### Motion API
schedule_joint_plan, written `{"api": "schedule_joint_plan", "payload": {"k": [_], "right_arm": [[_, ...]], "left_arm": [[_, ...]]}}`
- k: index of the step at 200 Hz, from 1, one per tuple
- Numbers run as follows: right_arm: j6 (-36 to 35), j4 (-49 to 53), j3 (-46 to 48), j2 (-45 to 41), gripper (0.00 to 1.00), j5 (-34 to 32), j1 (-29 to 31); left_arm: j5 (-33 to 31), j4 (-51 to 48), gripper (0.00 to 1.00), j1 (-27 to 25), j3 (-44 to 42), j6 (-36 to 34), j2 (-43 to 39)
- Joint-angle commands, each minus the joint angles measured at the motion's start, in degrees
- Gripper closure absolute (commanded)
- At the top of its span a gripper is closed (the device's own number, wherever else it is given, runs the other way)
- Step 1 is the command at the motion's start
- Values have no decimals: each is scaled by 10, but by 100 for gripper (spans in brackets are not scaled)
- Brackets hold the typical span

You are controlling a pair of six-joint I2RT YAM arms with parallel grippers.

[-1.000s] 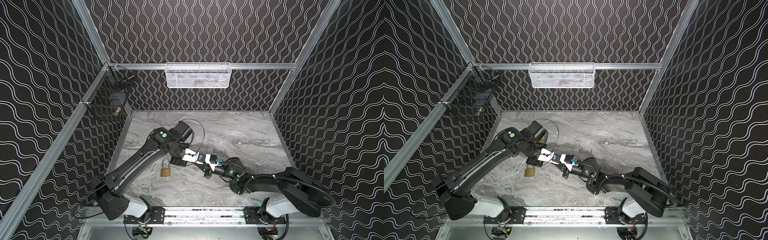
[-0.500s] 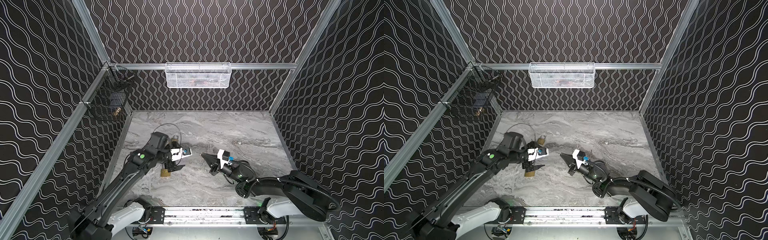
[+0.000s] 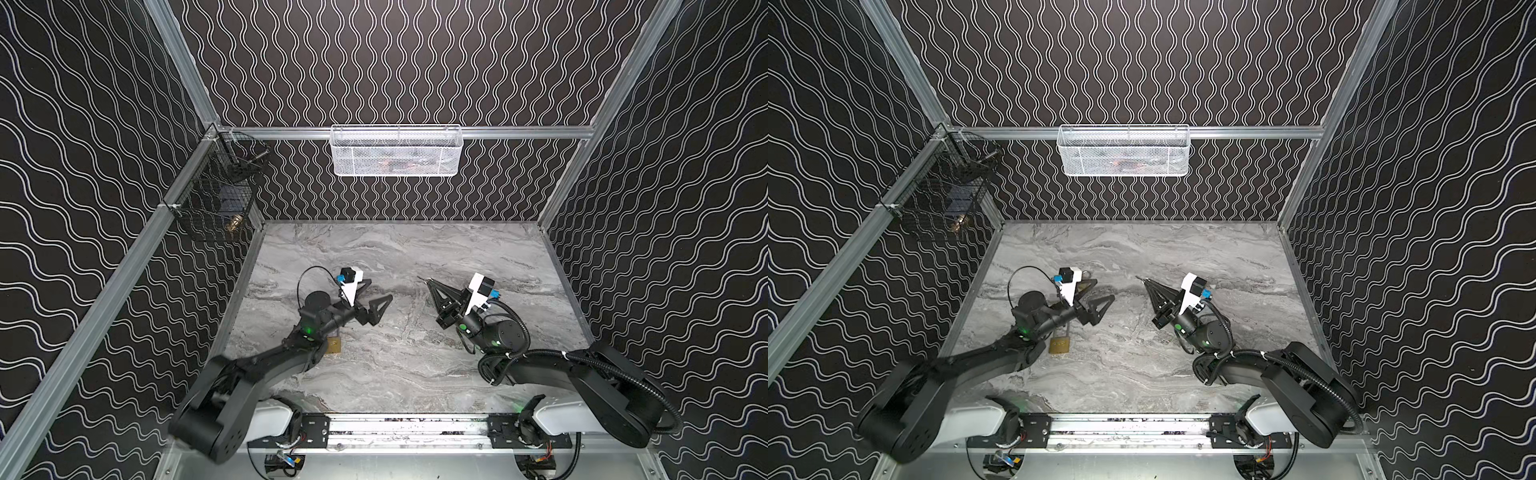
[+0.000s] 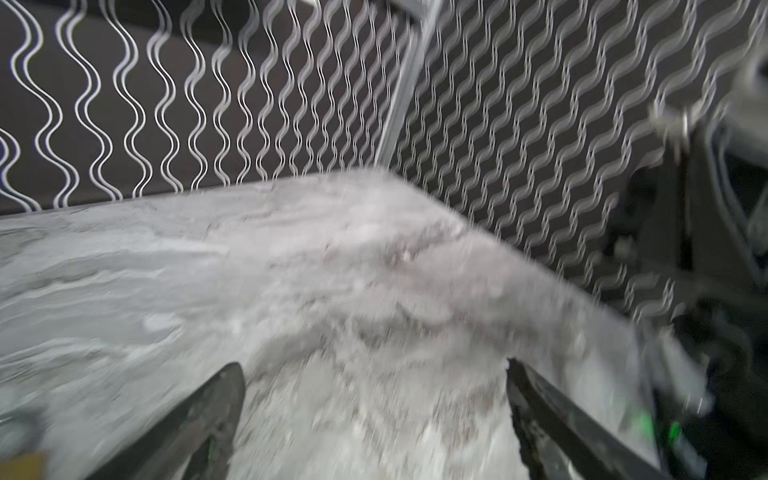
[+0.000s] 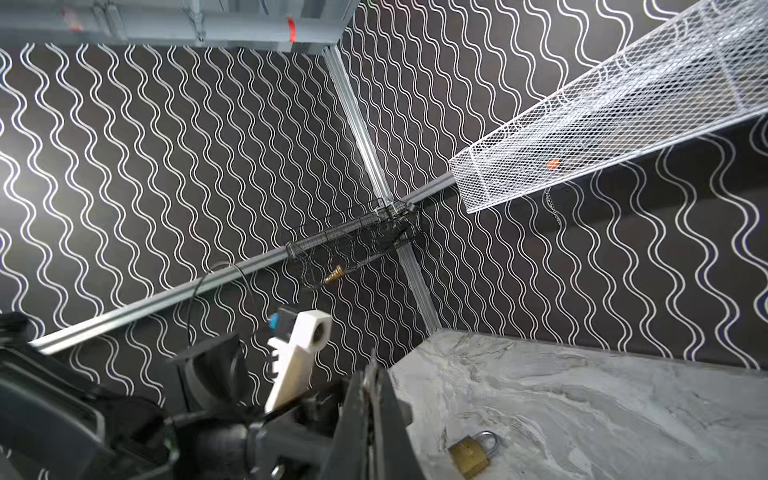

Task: Unlock with the key

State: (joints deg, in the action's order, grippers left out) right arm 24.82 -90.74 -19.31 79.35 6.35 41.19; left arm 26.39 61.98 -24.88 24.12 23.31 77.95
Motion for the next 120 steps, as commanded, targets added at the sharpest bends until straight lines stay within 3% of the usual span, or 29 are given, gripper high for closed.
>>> {"api": "schedule_joint_plan", "payload": {"k": [1,34,65,120], "right_arm": [[42,-84,-9,7,100,6,-1],[51,-84,-12,6,100,0,-3],[51,-84,-26,12,100,7,-4],[55,-84,-38,7,100,14,-4]], "left_arm": [[61,270,1,-12,55,116,52],[108,270,16,-20,110,113,65],[168,270,41,-21,160,156,109],[203,270,34,-40,180,149,131]]}}
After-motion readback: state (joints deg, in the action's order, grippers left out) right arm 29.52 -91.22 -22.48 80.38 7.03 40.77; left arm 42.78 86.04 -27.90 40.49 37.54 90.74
